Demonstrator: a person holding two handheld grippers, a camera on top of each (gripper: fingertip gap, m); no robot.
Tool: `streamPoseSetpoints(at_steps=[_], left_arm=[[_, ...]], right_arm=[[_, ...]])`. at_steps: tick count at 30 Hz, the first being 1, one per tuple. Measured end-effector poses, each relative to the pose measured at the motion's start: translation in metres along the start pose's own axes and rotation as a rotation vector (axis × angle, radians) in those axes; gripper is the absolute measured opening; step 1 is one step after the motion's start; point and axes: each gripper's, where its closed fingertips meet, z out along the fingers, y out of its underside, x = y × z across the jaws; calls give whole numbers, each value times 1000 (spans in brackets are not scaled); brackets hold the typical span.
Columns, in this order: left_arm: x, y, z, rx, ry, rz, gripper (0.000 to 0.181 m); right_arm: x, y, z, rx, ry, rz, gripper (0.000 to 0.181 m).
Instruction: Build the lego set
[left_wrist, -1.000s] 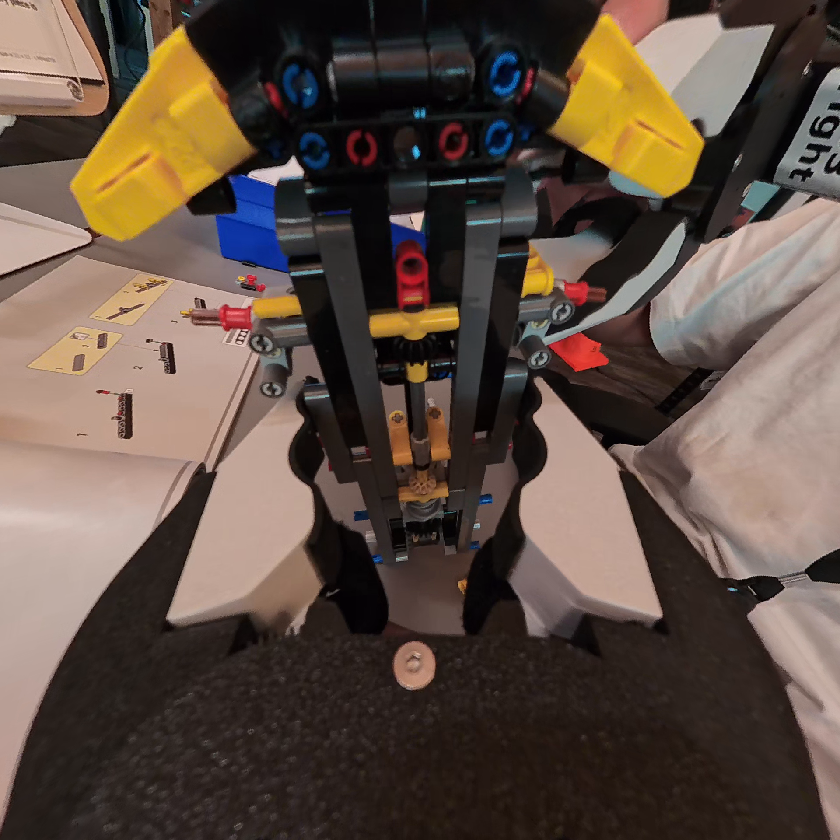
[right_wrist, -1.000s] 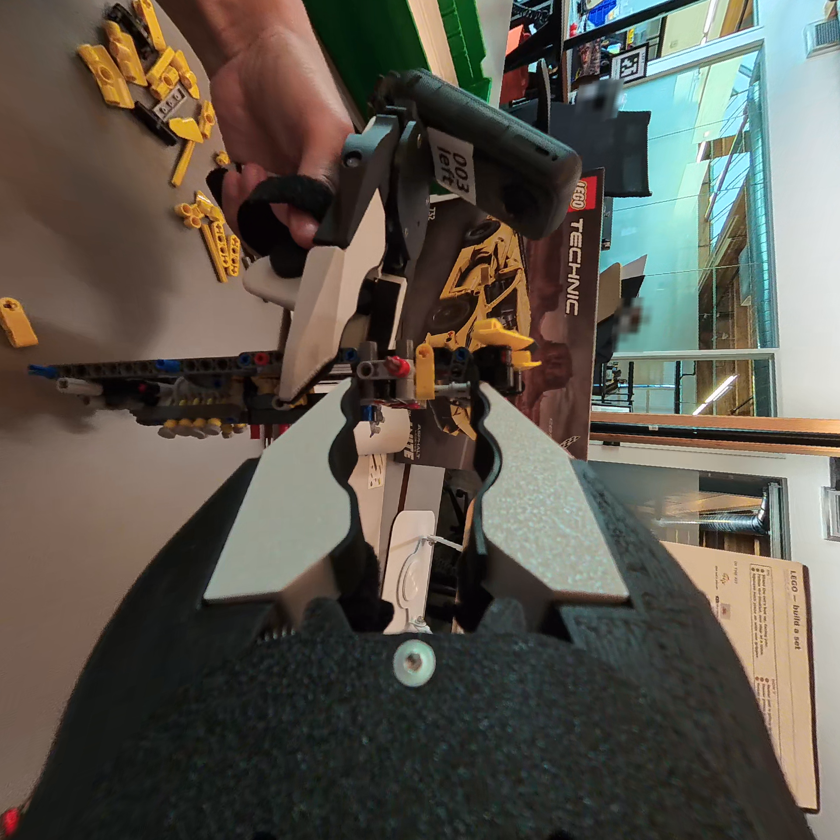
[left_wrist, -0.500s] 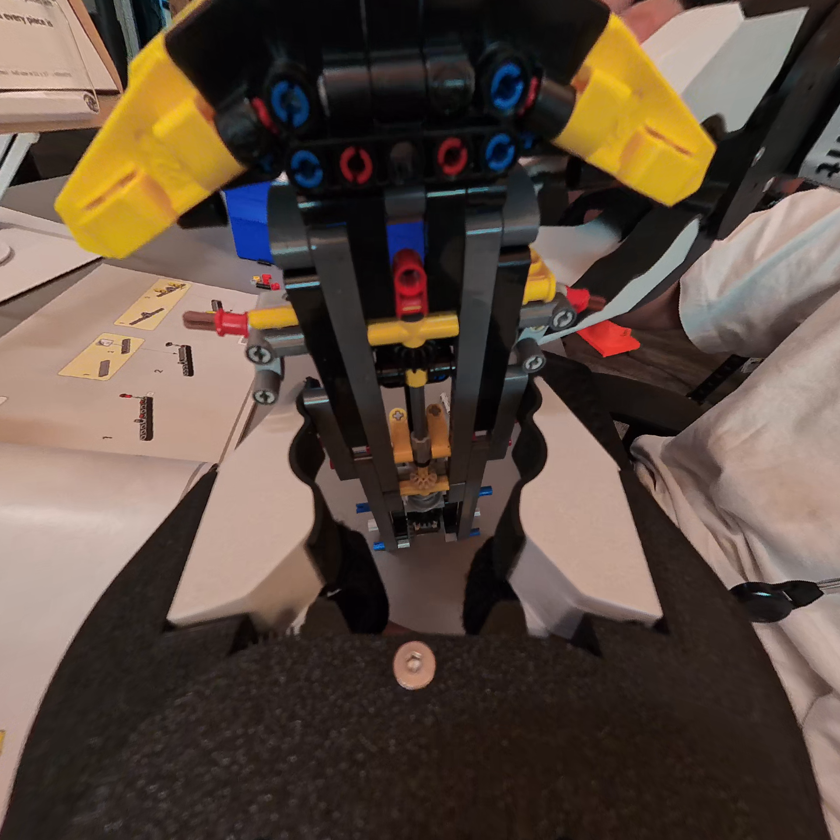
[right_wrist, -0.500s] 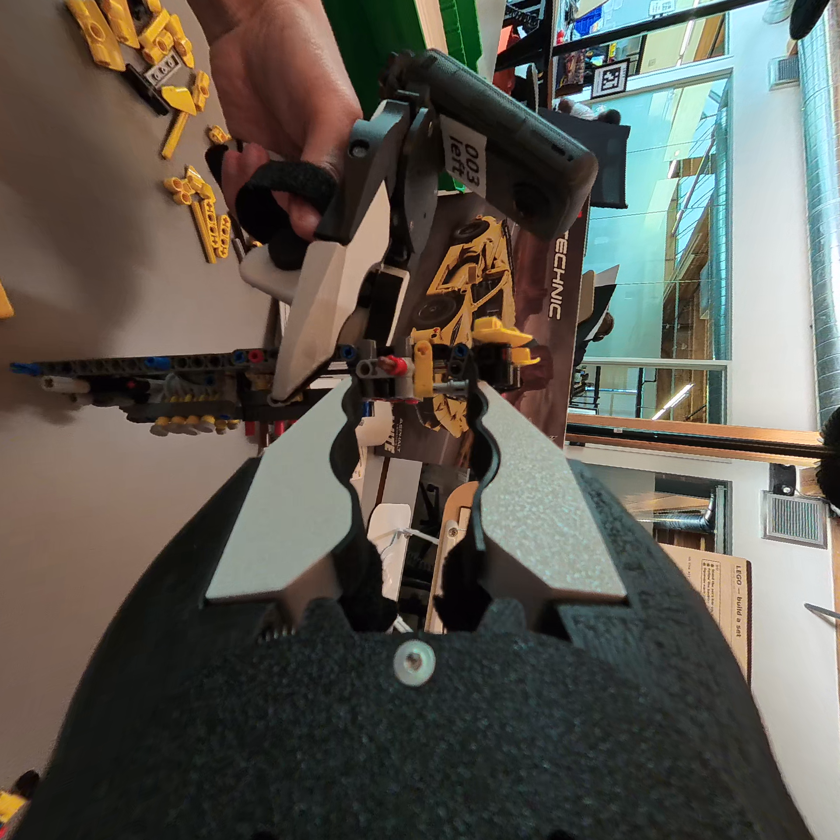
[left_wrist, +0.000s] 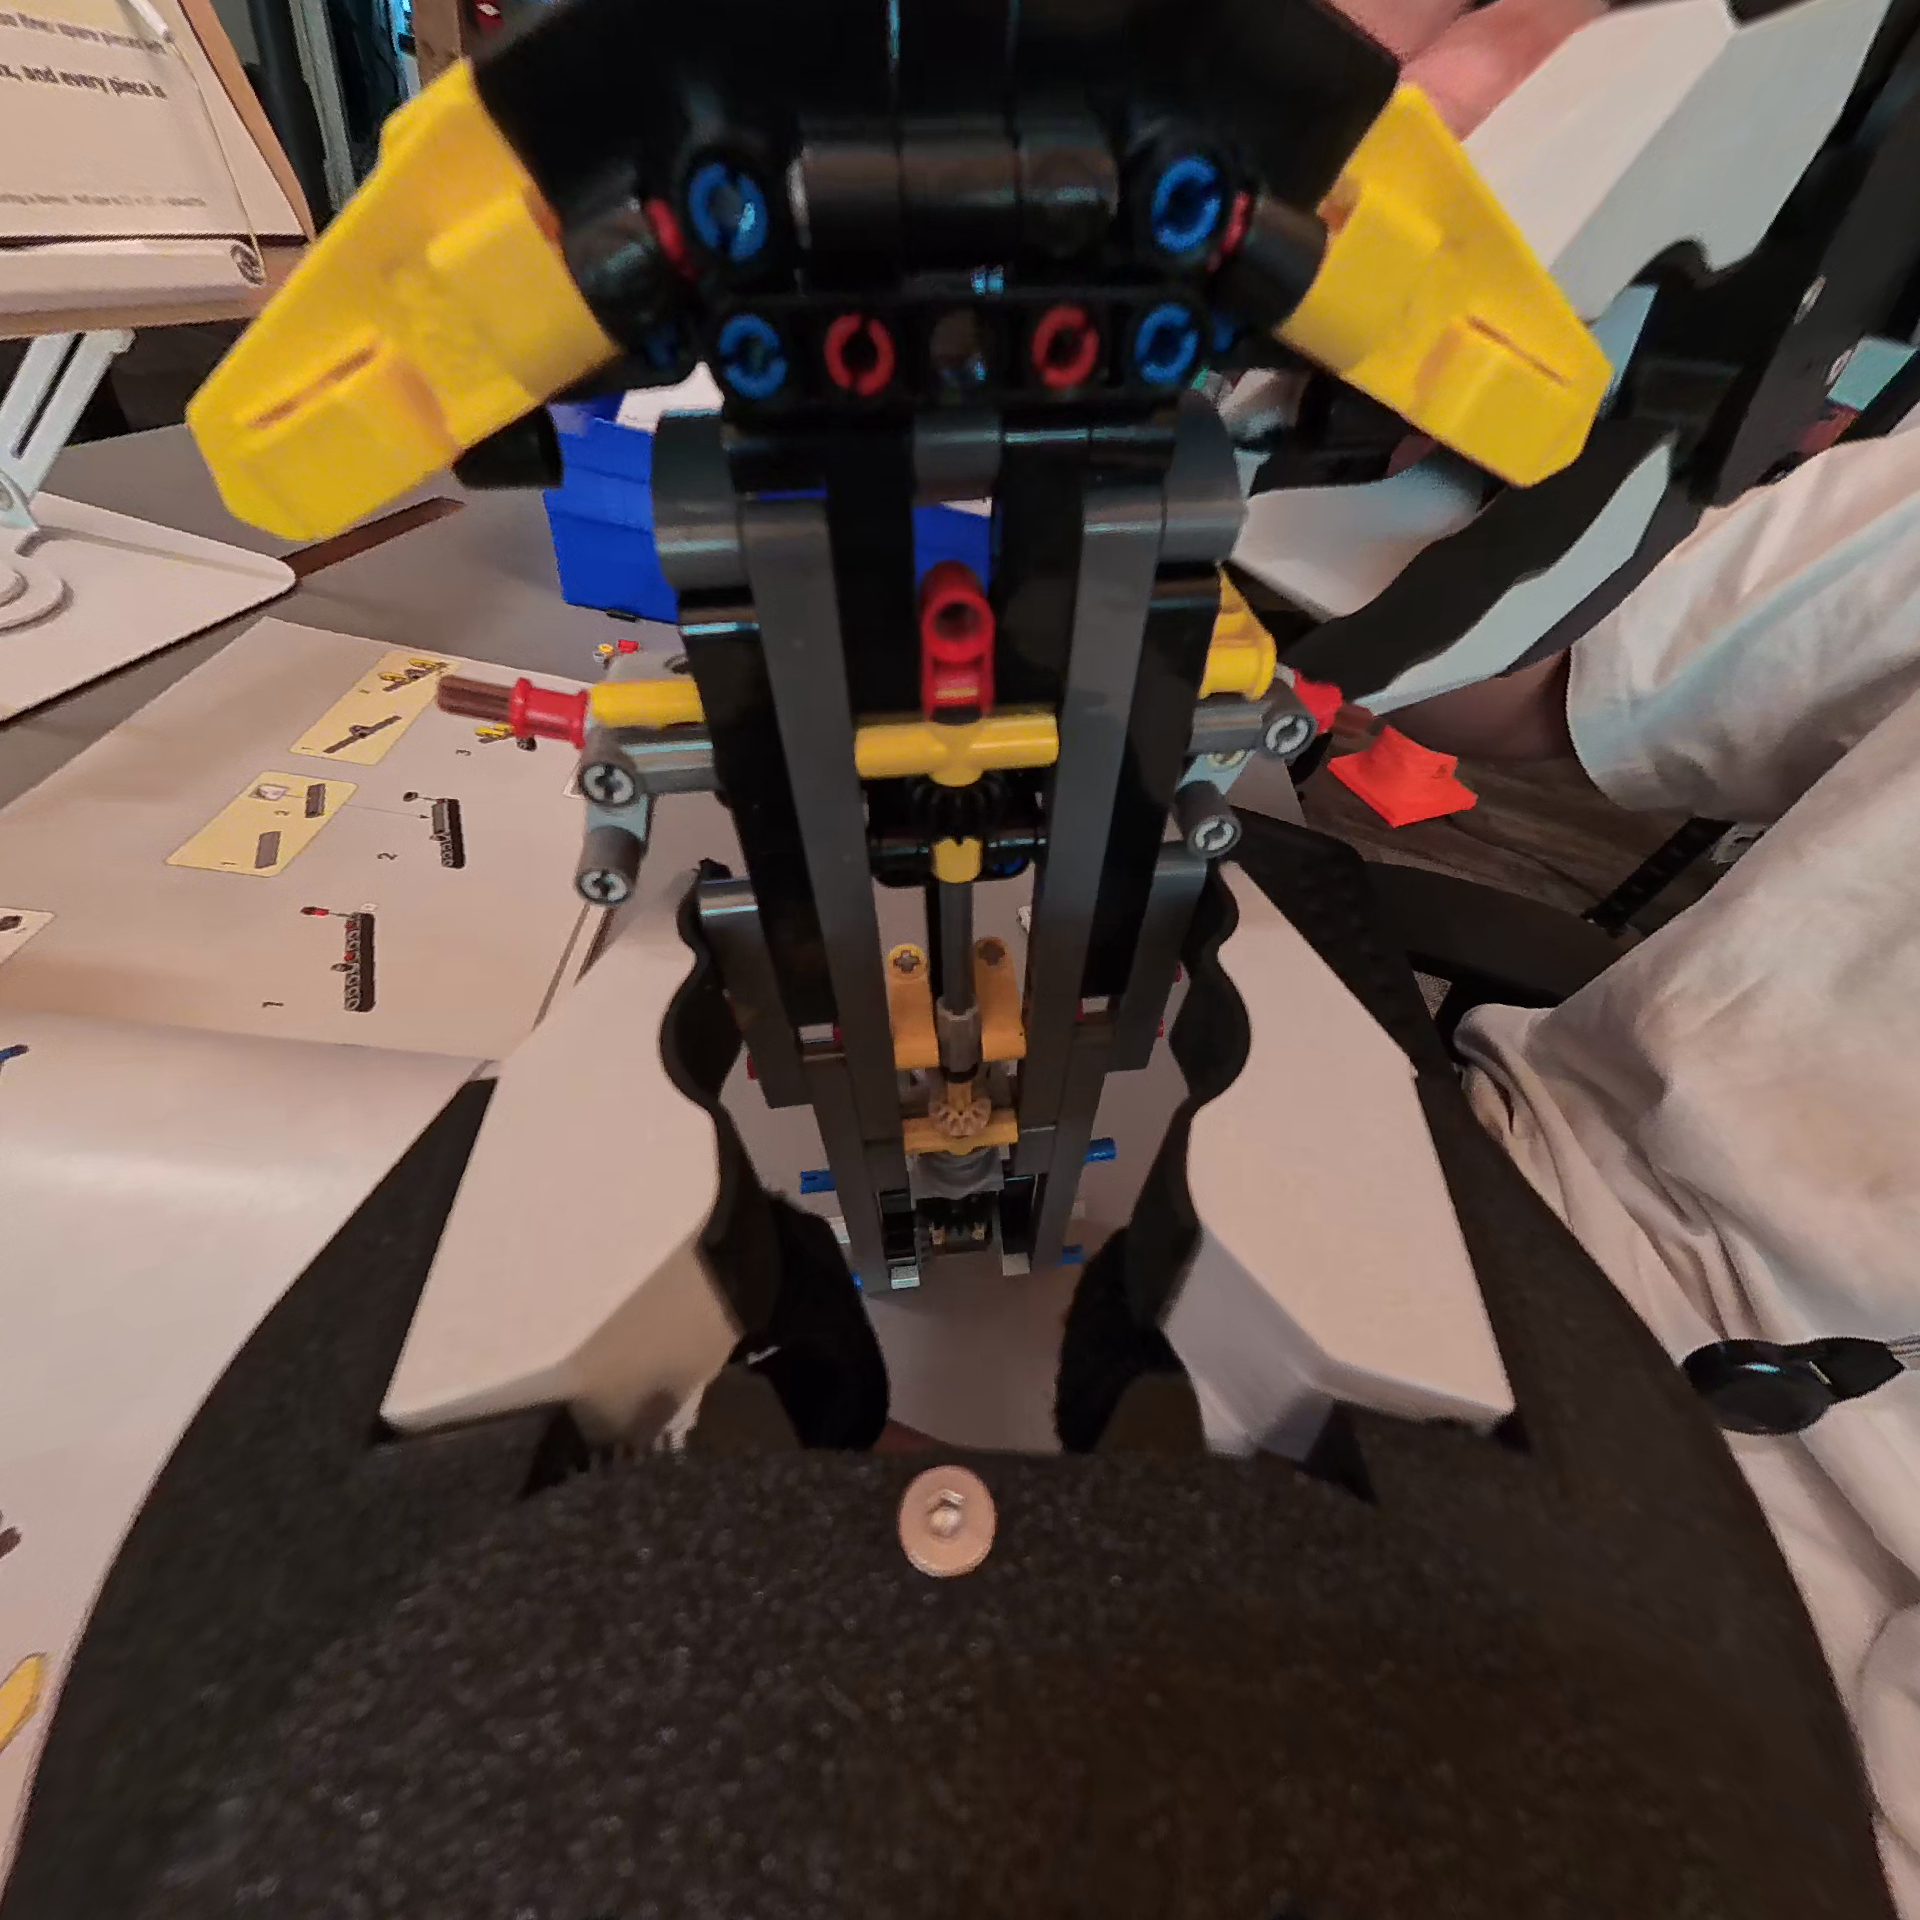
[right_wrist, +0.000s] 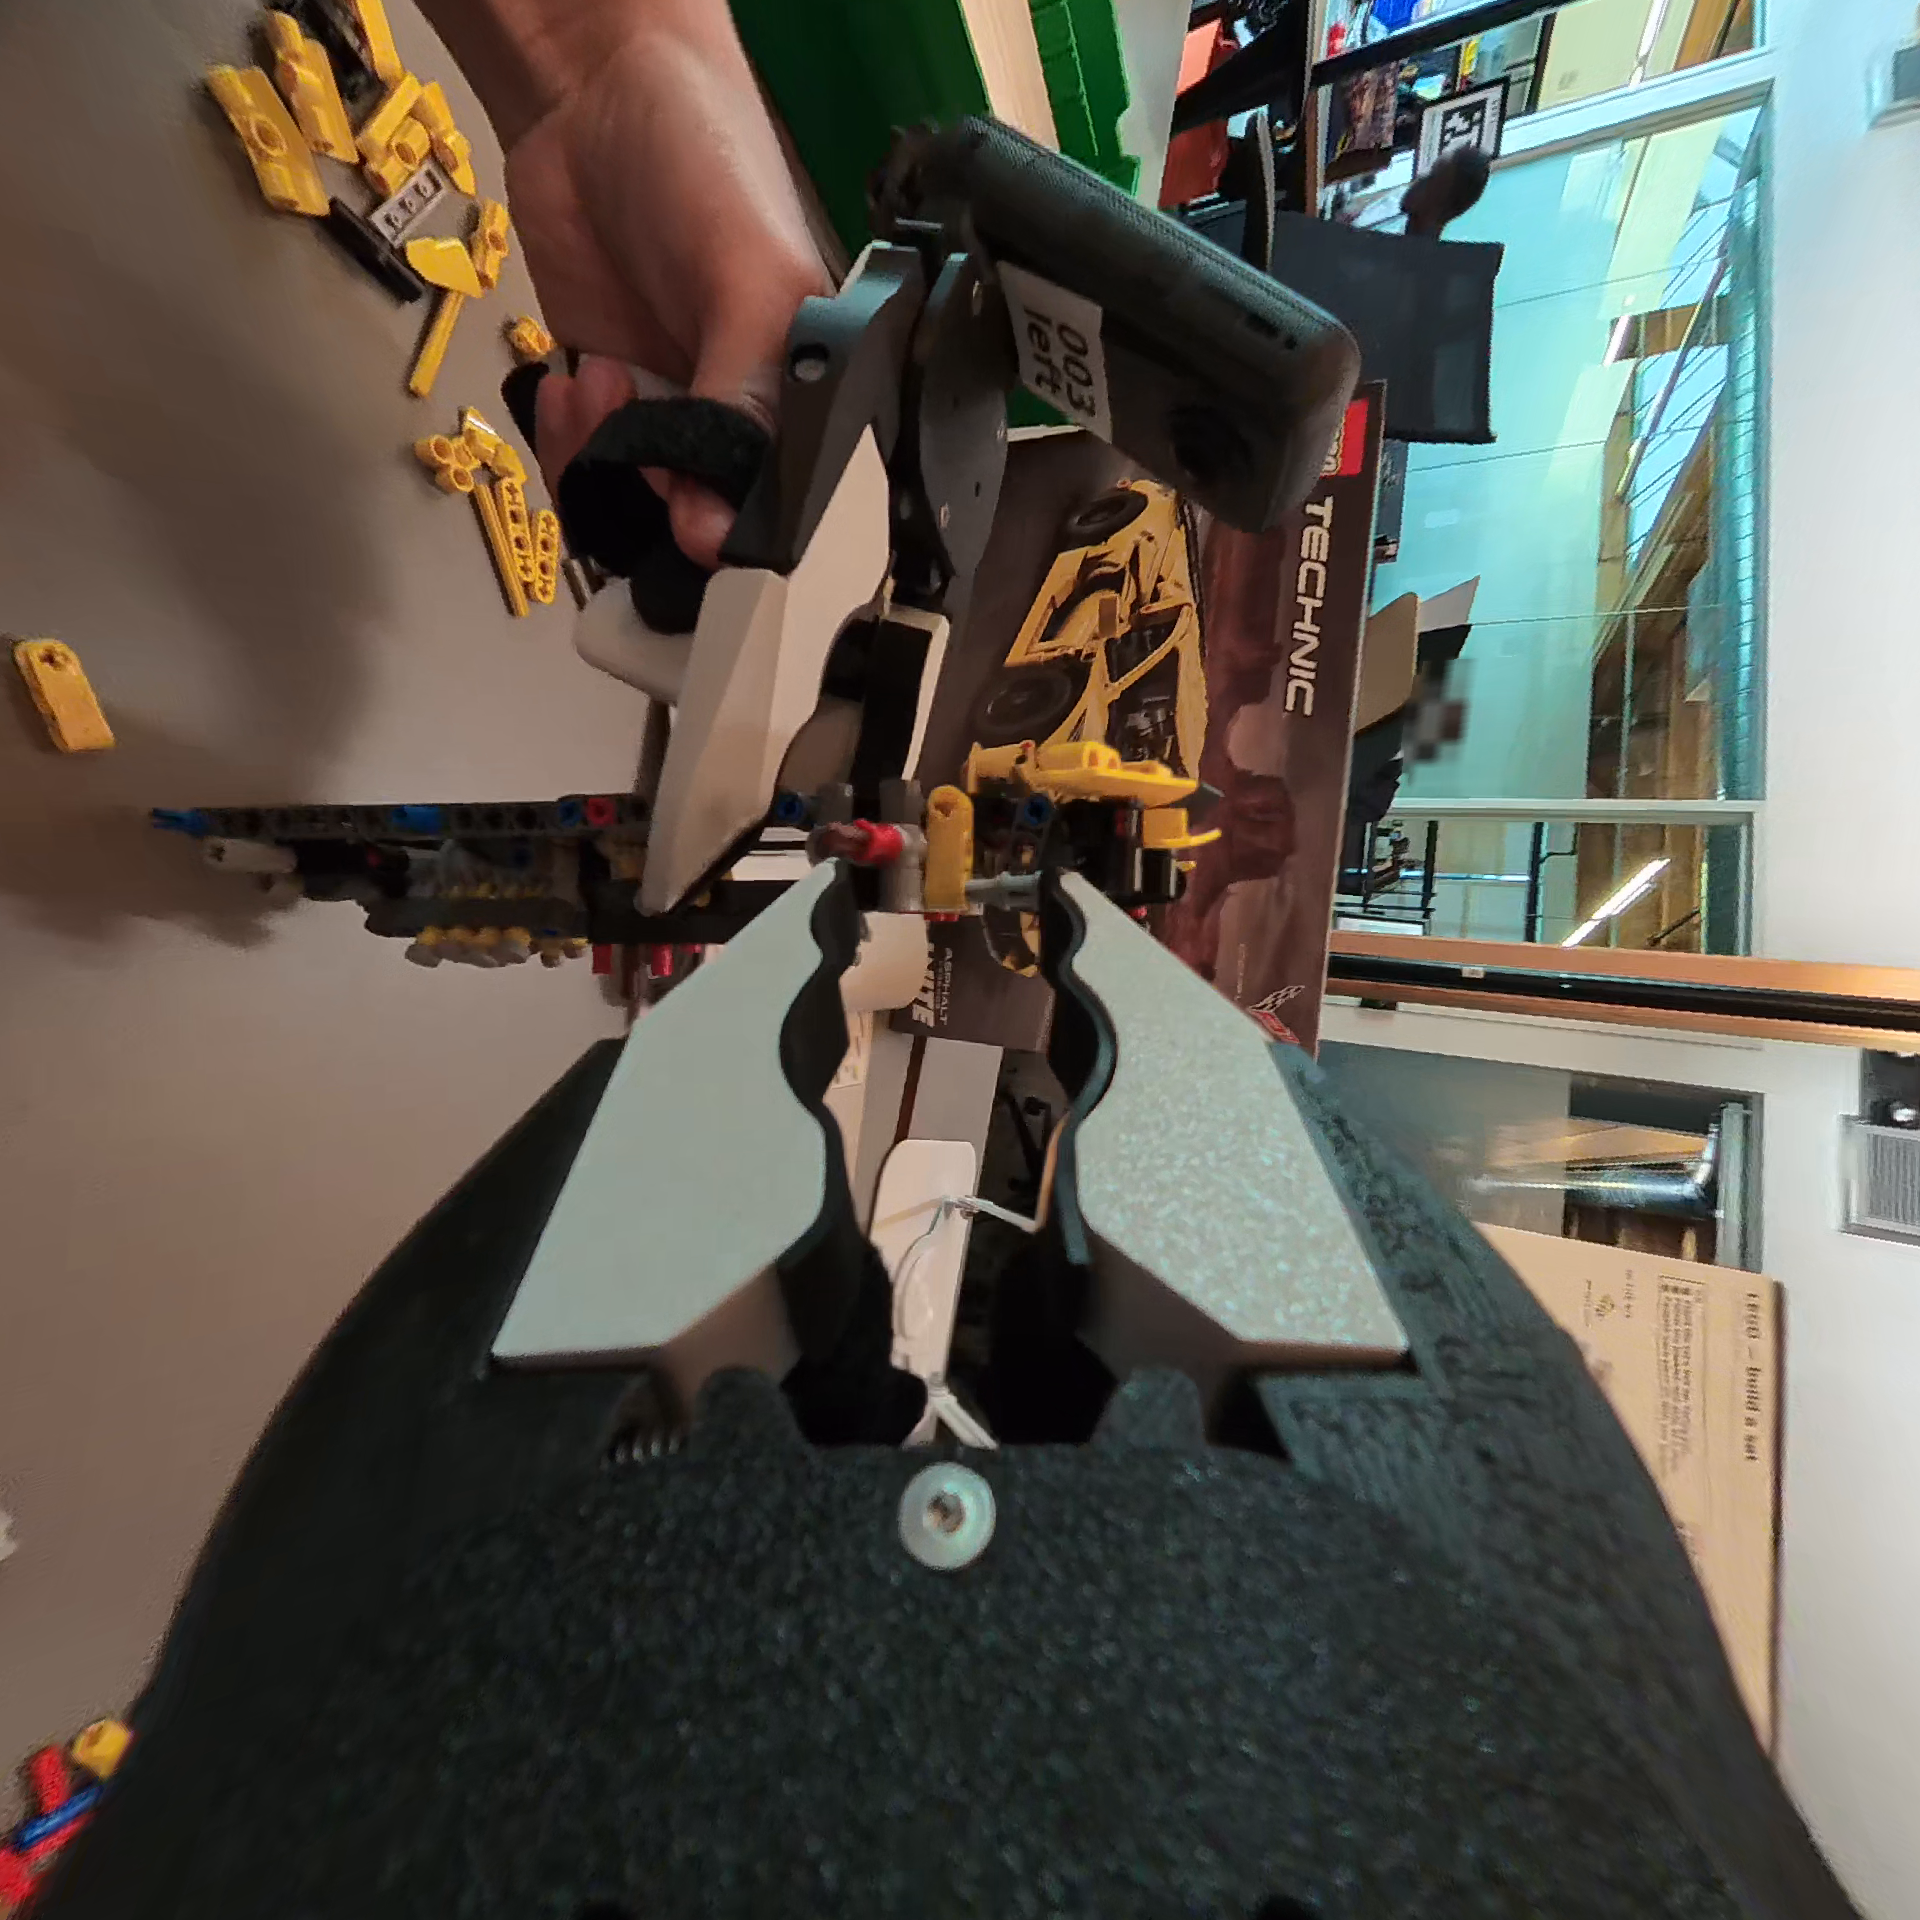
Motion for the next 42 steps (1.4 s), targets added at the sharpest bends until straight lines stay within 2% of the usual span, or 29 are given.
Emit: streamPoseSetpoints(at_steps=[6,9,12,13,15,17,19,20,26,29,31,33,38,42], left_arm=[[-2,-1,-2,22,25,-36,84],[-2,-1,-3,34,45,-59,84],[-3,-1,-4,46,51,-68,84],[-4,-2,-4,47,49,-65,84],[-5,-2,-4,53,35,-50,84],[-5,-2,-4,55,22,-32,84],[-4,-2,-4,57,16,-18,84],[-4,-3,-4,62,11,-12,84],[3,-3,1,79,18,38,84],[5,-3,1,81,5,53,84],[4,-2,0,73,-28,92,84],[4,0,1,63,-50,115,84],[1,-2,2,75,-86,125,84],[-5,-4,2,81,-182,209,85]], right_arm=[[4,2,2,-26,26,-2,37],[7,-1,-5,45,15,103,36],[8,11,-7,146,-53,417,38],[7,20,-4,162,-79,582,42],[-11,26,4,235,-238,931,48],[-22,23,7,351,-363,1228,40],[-23,10,-1,554,-486,1451,37],[-23,8,-1,609,-513,1535,31],[-27,-10,3,723,-554,1635,24],[-23,-14,-5,848,-672,1735,24],[-21,-16,-12,916,-795,1821,34],[-24,-15,-12,915,-828,1858,30],[-26,-6,-10,882,-789,1874,29],[-24,8,-9,815,-726,1953,42]])
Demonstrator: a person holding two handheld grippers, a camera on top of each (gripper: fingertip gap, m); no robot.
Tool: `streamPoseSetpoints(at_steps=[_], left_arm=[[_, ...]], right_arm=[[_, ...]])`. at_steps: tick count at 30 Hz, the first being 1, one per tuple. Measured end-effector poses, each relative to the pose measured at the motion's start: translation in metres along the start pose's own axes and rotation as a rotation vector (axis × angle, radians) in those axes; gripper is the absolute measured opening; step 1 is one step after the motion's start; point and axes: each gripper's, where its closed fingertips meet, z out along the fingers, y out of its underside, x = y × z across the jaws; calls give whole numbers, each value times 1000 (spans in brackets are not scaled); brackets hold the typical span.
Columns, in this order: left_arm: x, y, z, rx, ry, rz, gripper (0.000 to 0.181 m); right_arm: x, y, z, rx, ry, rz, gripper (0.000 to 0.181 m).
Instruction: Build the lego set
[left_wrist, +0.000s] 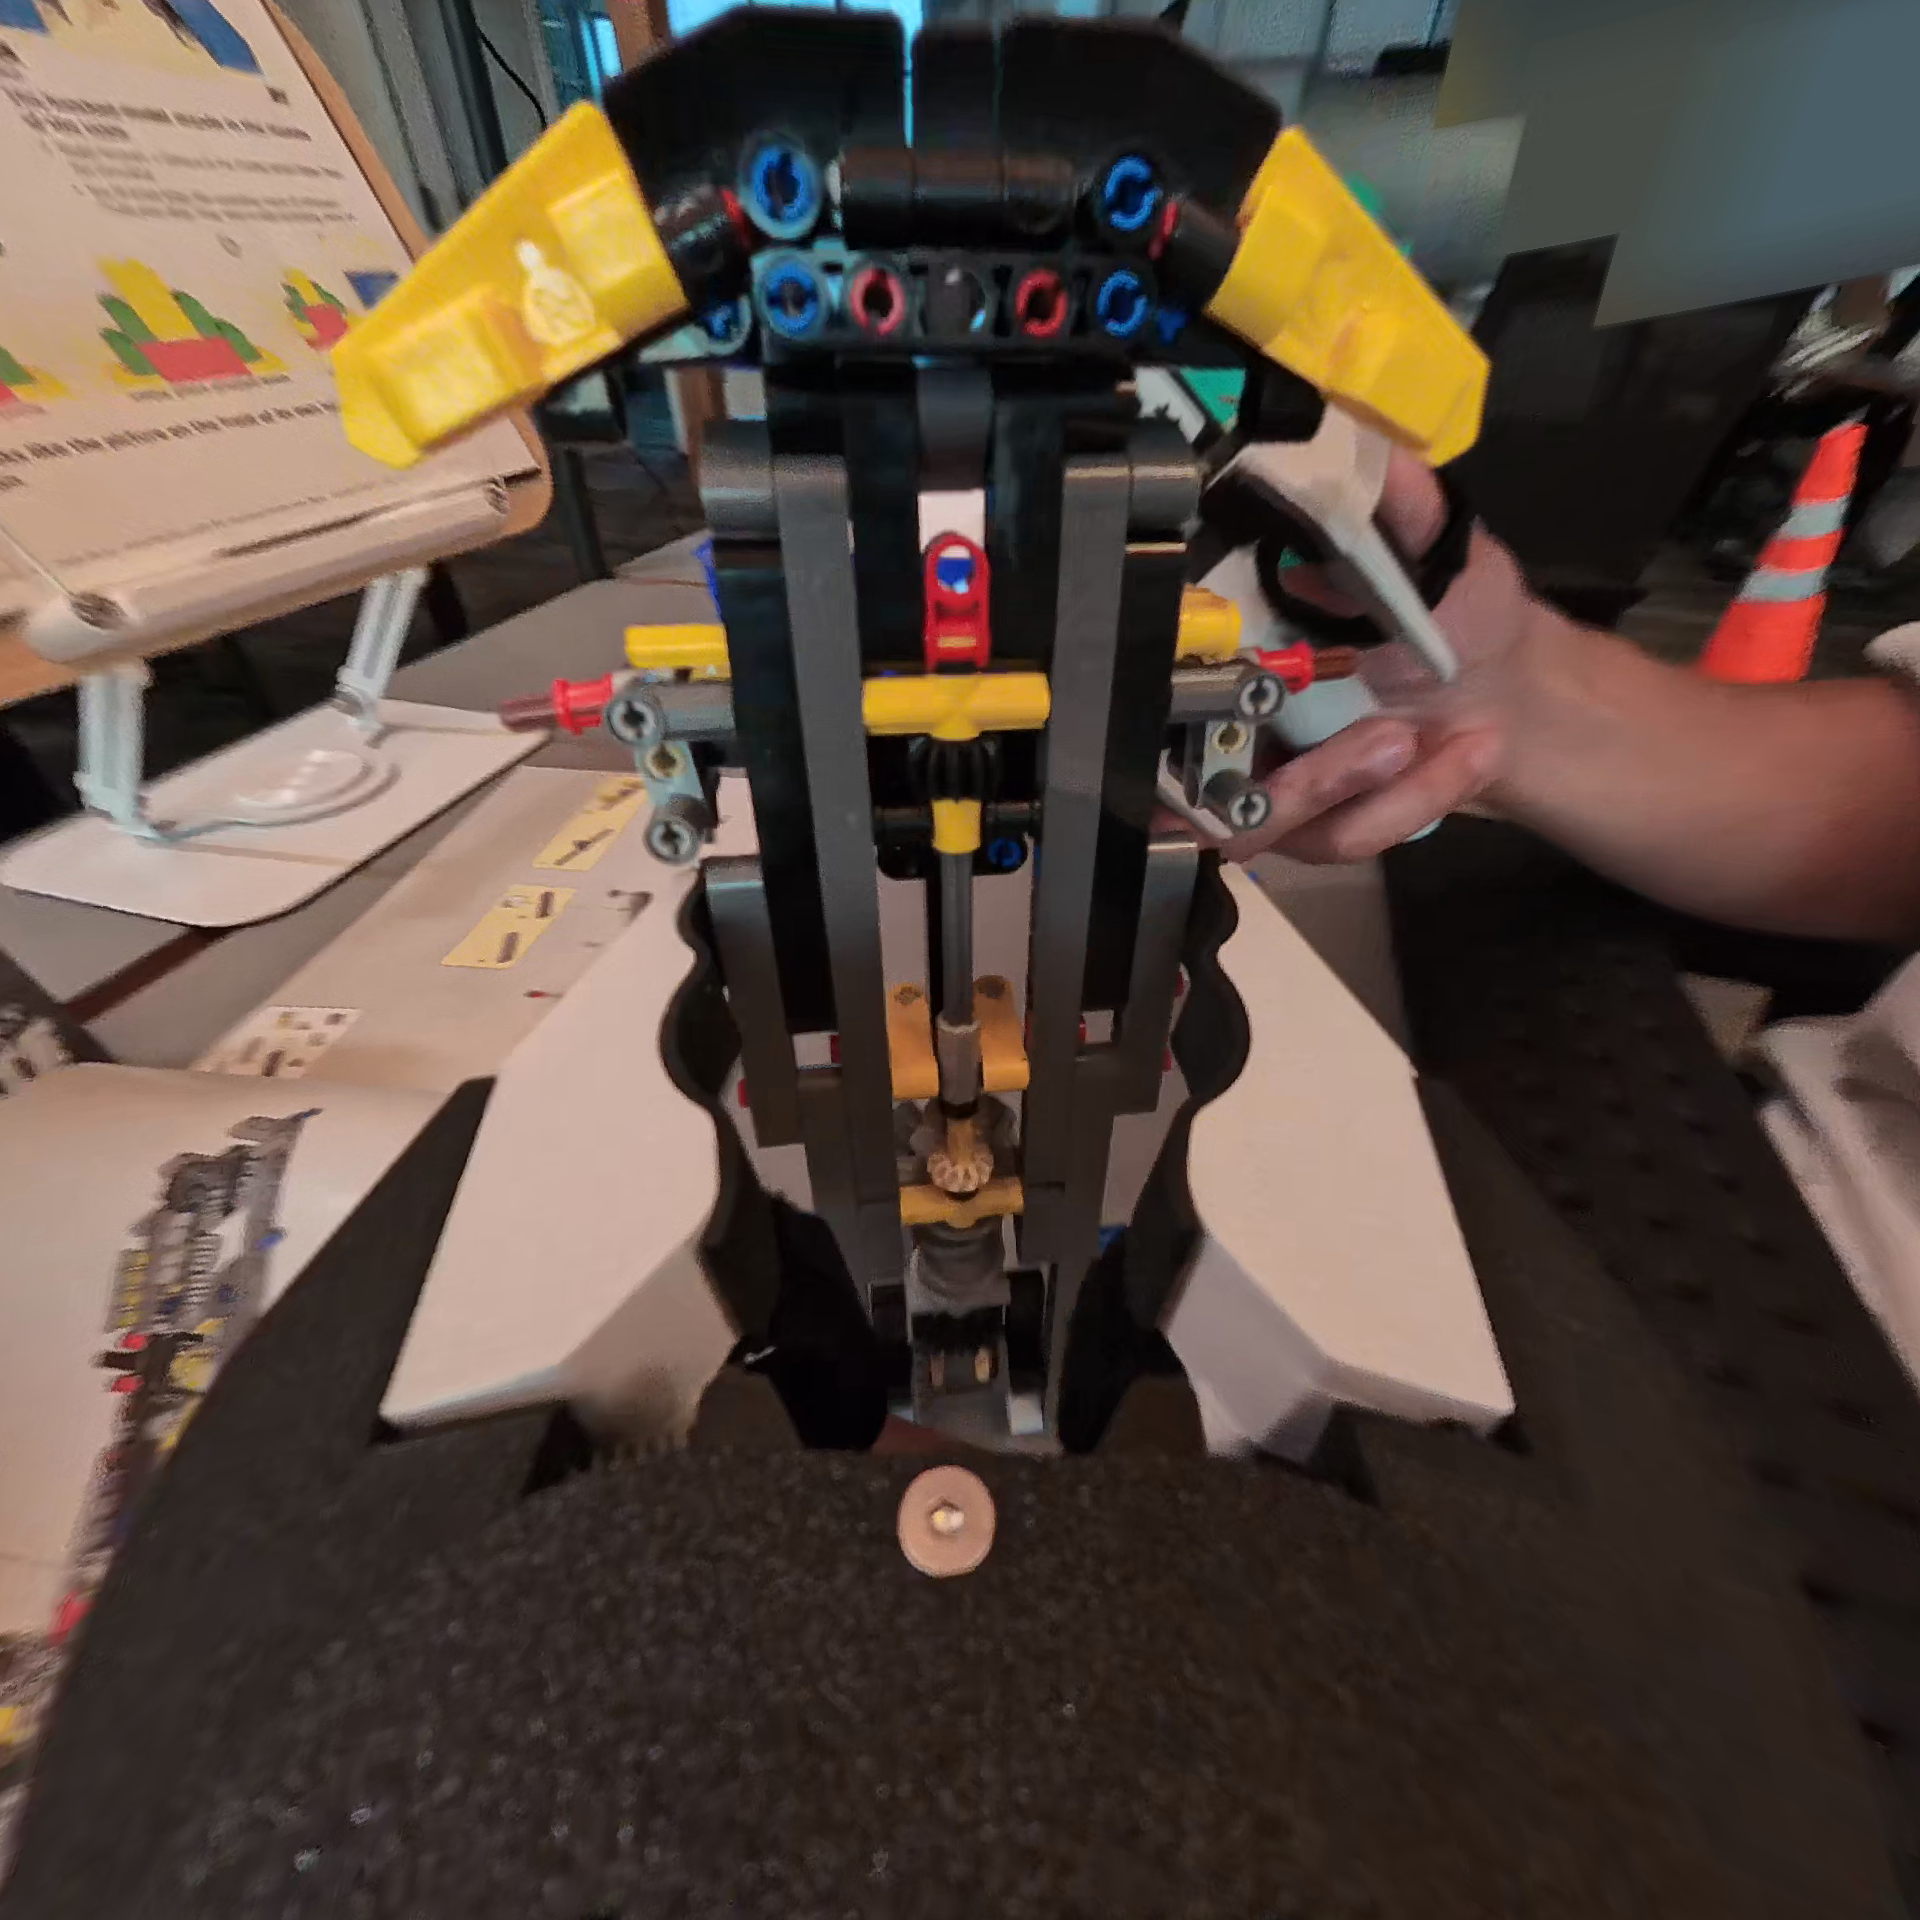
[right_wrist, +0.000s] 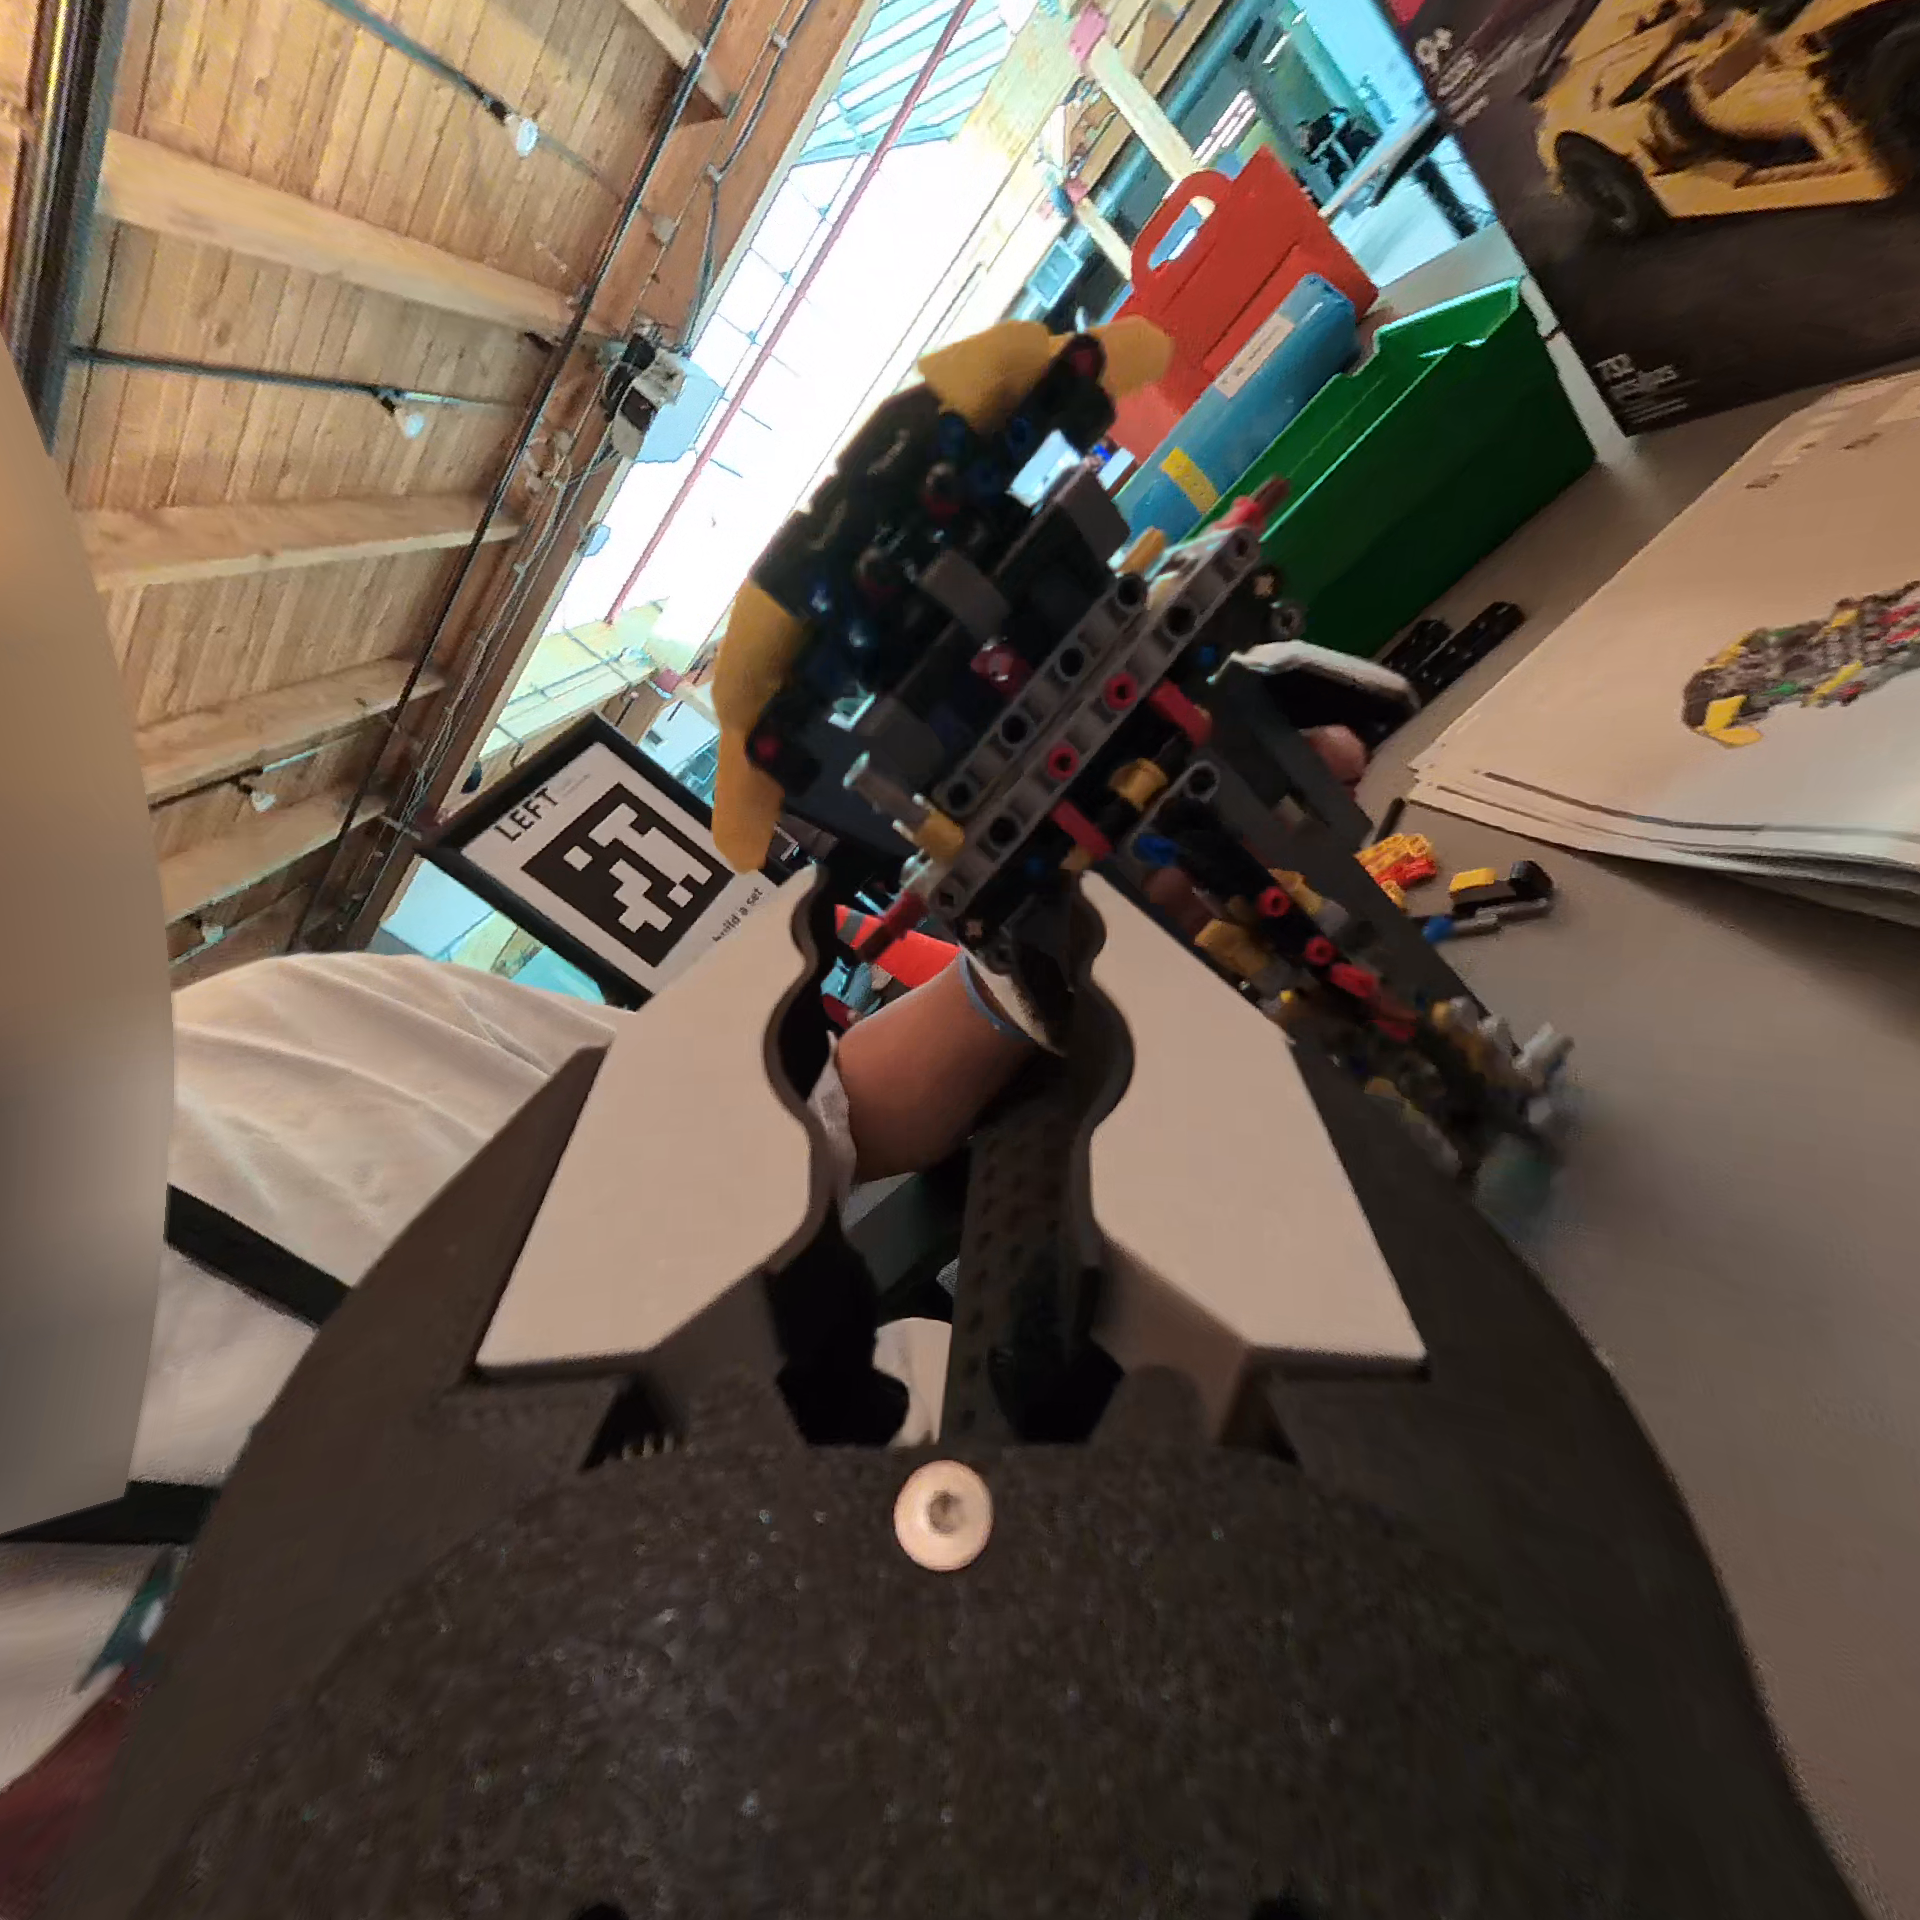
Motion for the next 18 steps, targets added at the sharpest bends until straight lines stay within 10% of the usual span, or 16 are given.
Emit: streamPoseSetpoints(at_steps=[18], left_arm=[[-10,-5,-4,169,-272,434,85]], right_arm=[[-1,10,-4,73,-196,285,40]])
